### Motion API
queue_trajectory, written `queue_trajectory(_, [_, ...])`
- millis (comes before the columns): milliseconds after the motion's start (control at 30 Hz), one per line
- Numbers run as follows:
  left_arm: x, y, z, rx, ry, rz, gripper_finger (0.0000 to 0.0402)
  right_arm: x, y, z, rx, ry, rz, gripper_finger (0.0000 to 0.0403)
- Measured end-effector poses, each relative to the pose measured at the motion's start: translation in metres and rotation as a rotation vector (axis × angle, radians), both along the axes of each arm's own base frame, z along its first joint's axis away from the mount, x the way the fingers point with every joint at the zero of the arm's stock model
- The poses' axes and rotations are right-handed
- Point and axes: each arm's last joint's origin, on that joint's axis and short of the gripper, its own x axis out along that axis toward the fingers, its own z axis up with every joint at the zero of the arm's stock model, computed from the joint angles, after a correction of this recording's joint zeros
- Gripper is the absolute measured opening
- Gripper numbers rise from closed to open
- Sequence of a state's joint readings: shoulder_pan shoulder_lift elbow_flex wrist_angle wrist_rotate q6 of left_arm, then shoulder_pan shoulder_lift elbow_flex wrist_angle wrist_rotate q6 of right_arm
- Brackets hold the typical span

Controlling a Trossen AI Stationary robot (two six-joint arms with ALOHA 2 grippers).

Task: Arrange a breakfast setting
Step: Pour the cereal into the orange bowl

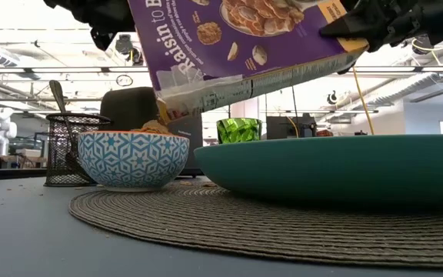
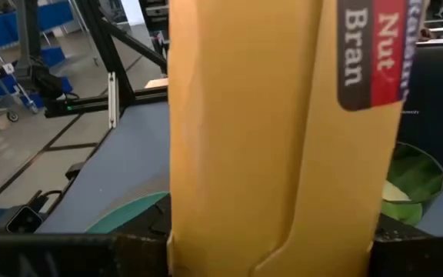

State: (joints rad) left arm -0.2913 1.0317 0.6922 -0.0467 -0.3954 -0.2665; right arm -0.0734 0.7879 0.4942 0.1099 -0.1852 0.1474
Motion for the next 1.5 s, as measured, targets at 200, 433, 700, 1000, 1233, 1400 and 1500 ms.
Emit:
queue_trajectory(200, [0.002,0.0,0.005,-0.013,-0.048,0.003,0.0005,-0.001,0.0,-0.004,0.016,0.042,0.0,0.0178])
queue_trajectory(433, [0.004,0.002,0.012,-0.034,-0.126,0.017,0.0005,-0.002,0.0,-0.007,0.028,0.075,-0.003,0.0178])
queue_trajectory(700, [0.008,0.005,0.026,-0.024,-0.259,0.023,0.0005,-0.002,0.0,-0.006,0.028,0.066,-0.004,0.0174])
queue_trajectory(1000, [0.009,0.008,0.042,-0.009,-0.411,0.031,0.0005,0.001,0.0,0.002,0.022,-0.022,-0.003,0.0172])
queue_trajectory(1233, [0.007,0.009,0.056,0.048,-0.543,0.027,0.0005,0.002,0.0,0.01,0.016,-0.107,-0.001,0.0172])
queue_trajectory(1400, [0.005,0.009,0.064,0.1,-0.626,0.032,0.0005,0.004,0.0,0.016,0.011,-0.176,-0.001,0.0172])
queue_trajectory(1500, [0.004,0.01,0.07,0.14,-0.676,0.04,0.0005,0.005,0.0,0.02,0.008,-0.216,-0.002,0.0171])
